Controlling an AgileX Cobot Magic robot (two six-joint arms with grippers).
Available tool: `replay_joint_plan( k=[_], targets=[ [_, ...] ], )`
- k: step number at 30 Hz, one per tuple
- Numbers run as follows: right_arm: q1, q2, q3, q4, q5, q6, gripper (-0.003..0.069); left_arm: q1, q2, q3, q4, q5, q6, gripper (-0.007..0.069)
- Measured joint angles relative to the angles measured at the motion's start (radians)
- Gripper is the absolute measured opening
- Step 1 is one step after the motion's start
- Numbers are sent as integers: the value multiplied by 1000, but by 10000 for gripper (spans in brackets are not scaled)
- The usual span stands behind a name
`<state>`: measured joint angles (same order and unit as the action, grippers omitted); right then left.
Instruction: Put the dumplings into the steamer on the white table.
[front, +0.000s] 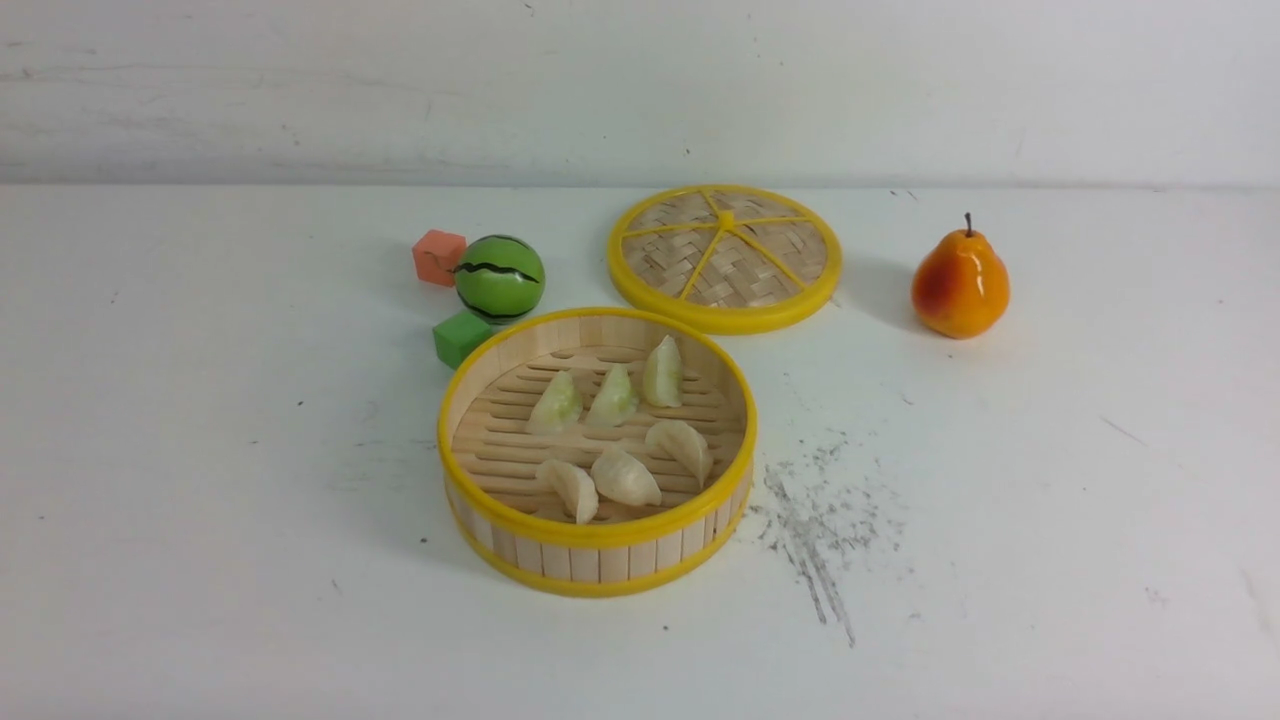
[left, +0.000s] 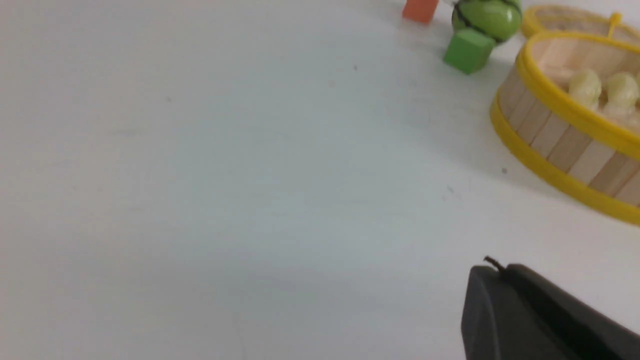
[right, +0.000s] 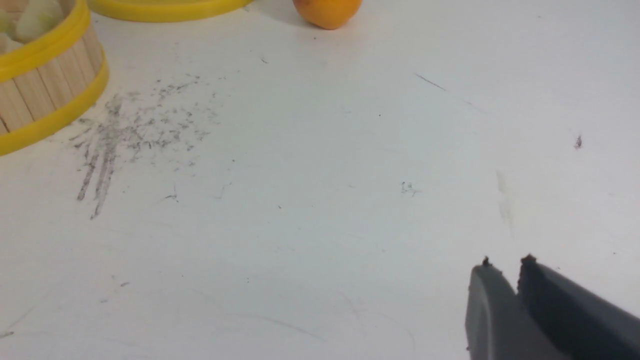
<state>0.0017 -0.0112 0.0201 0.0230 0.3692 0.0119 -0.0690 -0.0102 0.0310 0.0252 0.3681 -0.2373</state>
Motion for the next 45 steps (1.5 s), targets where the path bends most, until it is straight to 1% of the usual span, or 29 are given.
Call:
replay_joint_plan(
  k=[3, 7, 45],
  targets=[
    [0, 0, 0, 0, 0, 0, 86, 1, 0, 0, -25, 9, 59, -14],
    [0, 0, 0, 0, 0, 0, 90, 1, 0, 0, -32, 10, 75, -14],
    [0, 0, 0, 2, 0, 0, 136, 2, 0, 0, -33, 16, 79, -14]
  ],
)
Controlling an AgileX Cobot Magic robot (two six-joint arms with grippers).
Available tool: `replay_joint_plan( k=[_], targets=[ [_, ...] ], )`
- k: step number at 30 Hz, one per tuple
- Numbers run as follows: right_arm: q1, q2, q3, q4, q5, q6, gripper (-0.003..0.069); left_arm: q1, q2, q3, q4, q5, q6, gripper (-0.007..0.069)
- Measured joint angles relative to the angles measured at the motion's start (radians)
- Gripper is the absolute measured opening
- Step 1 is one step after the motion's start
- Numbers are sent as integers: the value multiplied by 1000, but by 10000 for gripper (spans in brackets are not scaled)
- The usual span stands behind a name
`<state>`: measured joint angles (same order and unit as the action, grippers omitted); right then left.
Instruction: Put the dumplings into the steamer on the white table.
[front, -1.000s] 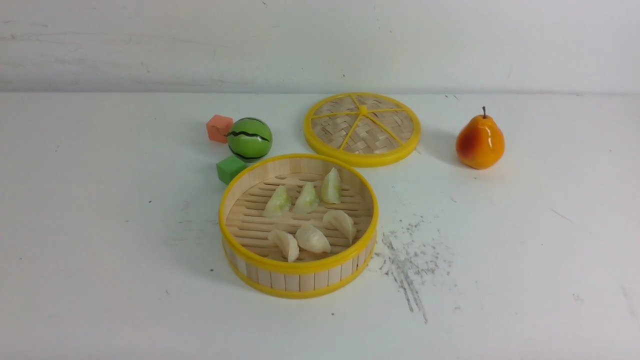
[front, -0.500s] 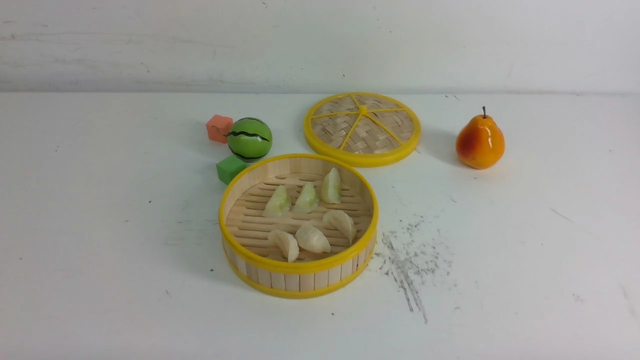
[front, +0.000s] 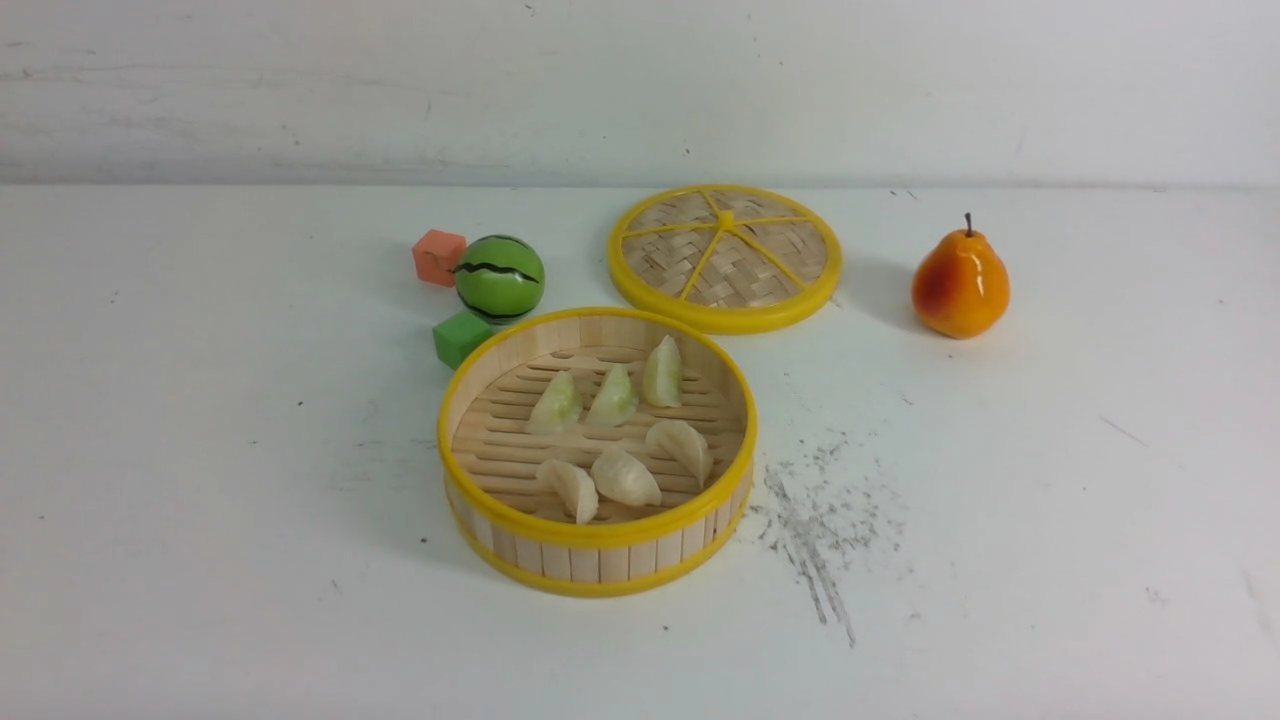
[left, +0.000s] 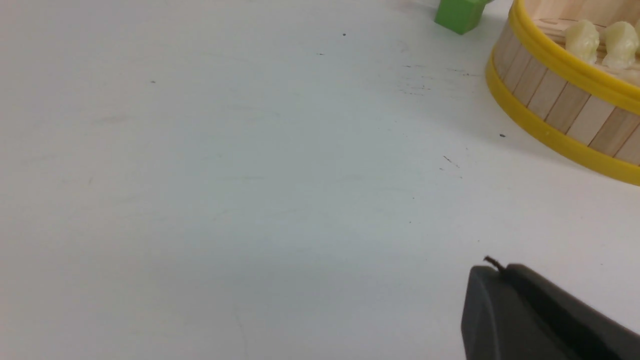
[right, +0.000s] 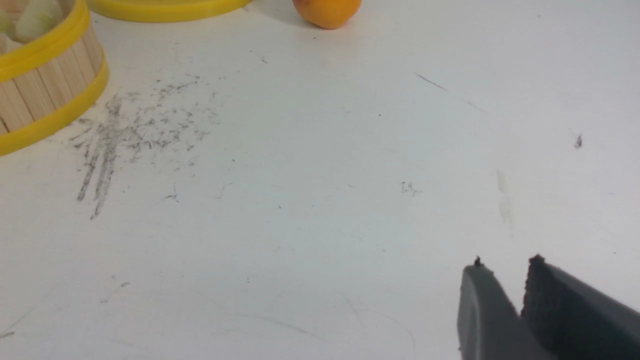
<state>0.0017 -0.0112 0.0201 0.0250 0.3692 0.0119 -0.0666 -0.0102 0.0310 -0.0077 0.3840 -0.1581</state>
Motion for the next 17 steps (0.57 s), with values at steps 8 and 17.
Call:
replay_joint_plan(
  k=[8, 17],
  targets=[
    [0, 0, 0, 0, 0, 0, 146, 0, 0, 0, 0, 0, 0, -14],
    [0, 0, 0, 0, 0, 0, 157, 0, 0, 0, 0, 0, 0, -14]
  ],
)
